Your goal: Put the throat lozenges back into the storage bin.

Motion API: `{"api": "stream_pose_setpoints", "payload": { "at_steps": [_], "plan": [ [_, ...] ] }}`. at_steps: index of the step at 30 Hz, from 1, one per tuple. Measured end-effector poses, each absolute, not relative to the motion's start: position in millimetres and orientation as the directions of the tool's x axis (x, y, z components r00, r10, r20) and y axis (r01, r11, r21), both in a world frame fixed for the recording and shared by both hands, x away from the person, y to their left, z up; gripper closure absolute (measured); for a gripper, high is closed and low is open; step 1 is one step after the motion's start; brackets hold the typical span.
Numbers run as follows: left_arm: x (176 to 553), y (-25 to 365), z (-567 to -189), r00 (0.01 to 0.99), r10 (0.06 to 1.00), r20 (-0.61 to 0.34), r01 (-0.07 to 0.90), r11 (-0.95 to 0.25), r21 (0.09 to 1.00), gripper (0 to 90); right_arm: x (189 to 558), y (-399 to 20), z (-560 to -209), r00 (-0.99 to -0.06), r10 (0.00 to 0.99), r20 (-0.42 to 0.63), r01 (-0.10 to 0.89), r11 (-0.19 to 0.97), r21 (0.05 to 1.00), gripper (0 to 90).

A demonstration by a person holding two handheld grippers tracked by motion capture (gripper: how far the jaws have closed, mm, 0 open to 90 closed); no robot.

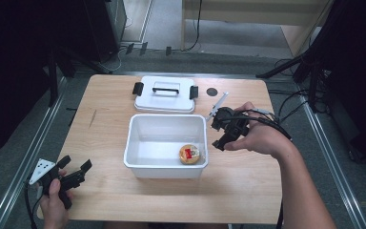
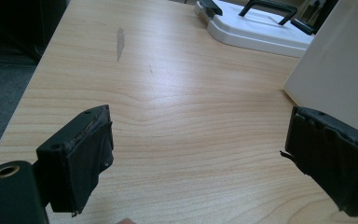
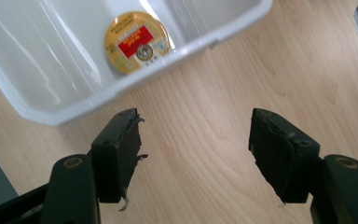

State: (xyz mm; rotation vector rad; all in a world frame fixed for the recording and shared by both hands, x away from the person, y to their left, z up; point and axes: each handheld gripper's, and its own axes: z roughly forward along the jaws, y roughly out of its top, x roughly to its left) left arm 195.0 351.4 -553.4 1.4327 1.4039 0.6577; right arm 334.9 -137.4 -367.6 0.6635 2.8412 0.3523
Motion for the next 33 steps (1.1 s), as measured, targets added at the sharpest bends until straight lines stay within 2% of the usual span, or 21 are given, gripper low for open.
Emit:
{"api": "stream_pose_setpoints", "payload": {
  "at_steps": [6, 11, 16, 20, 25, 26, 33],
  "plan": [
    [195, 351, -553, 0.182, 0.951, -0.249, 0.418, 0.154, 0.895, 7.8, 332, -161, -386, -0.852, 0.508, -0.125, 0.462, 0.843, 0.277, 29.4],
    [195, 351, -553, 0.182, 0.951, -0.248, 0.417, 0.154, 0.896, 7.8, 331, -182, -408, -0.787, 0.605, -0.117, 0.552, 0.777, 0.303, 17.9],
    [195, 351, -553, 0.182, 0.952, -0.246, 0.417, 0.152, 0.896, 7.8, 325, -201, -431, -0.71, 0.692, -0.129, 0.605, 0.694, 0.39, 11.6],
    [195, 350, -553, 0.181, 0.953, -0.244, 0.417, 0.151, 0.897, 7.8, 318, -218, -446, -0.633, 0.77, -0.085, 0.655, 0.59, 0.472, 0.0],
    [195, 350, -553, 0.181, 0.953, -0.243, 0.415, 0.15, 0.897, 7.8, 309, -236, -460, -0.561, 0.826, -0.048, 0.672, 0.489, 0.556, 0.0],
    [195, 350, -553, 0.182, 0.952, -0.246, 0.416, 0.152, 0.897, 7.8, 303, -247, -471, -0.518, 0.854, -0.043, 0.672, 0.438, 0.597, 0.0],
    [194, 350, -553, 0.181, 0.954, -0.24, 0.417, 0.147, 0.897, 7.8, 285, -269, -494, -0.436, 0.9, -0.016, 0.654, 0.329, 0.681, 0.0]
  ]
}}
